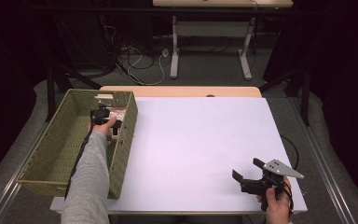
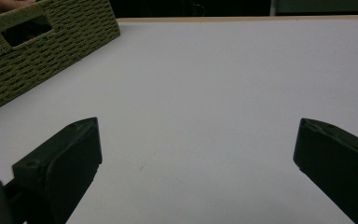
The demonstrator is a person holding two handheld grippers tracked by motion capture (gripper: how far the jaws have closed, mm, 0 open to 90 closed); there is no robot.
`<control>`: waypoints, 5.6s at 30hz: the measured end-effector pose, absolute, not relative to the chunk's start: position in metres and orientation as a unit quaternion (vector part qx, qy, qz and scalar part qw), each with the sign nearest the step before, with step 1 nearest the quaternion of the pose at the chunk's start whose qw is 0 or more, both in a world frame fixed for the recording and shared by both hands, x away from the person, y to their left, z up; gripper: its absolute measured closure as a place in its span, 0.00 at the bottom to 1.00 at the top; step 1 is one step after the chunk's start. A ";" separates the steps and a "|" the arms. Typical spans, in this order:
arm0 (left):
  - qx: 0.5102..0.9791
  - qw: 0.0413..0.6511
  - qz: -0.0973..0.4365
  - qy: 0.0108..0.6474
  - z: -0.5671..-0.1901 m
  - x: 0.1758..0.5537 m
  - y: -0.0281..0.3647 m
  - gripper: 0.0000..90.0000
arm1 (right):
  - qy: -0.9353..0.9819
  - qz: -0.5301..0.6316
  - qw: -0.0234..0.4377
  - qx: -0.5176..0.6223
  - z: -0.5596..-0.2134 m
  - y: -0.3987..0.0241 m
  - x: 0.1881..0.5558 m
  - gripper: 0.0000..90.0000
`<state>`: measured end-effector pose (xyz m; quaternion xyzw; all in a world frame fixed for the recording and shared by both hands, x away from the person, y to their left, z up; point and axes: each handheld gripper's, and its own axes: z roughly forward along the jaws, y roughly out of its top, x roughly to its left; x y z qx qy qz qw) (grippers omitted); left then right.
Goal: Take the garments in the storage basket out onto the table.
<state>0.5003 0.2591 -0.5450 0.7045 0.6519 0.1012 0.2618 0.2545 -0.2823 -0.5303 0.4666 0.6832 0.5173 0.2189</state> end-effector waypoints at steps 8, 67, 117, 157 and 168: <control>0.705 0.253 0.115 0.652 -0.547 0.501 0.256 0.01 | 0.684 0.518 0.218 0.465 -0.531 -0.282 0.255 0.01; 0.738 0.244 0.108 0.619 -0.523 0.497 0.247 0.81 | 0.683 0.516 0.199 0.477 -0.534 -0.285 0.259 0.06; 0.695 0.278 0.152 0.646 -0.454 0.449 0.268 0.80 | 0.677 0.522 0.201 0.479 -0.534 -0.285 0.258 0.06; 0.690 0.373 0.197 0.588 -0.433 0.366 0.287 0.80 | 0.682 0.516 0.203 0.478 -0.536 -0.284 0.258 0.06; 0.655 0.430 0.195 0.590 -0.433 0.342 0.297 0.80 | 0.682 0.515 0.203 0.478 -0.536 -0.282 0.258 0.06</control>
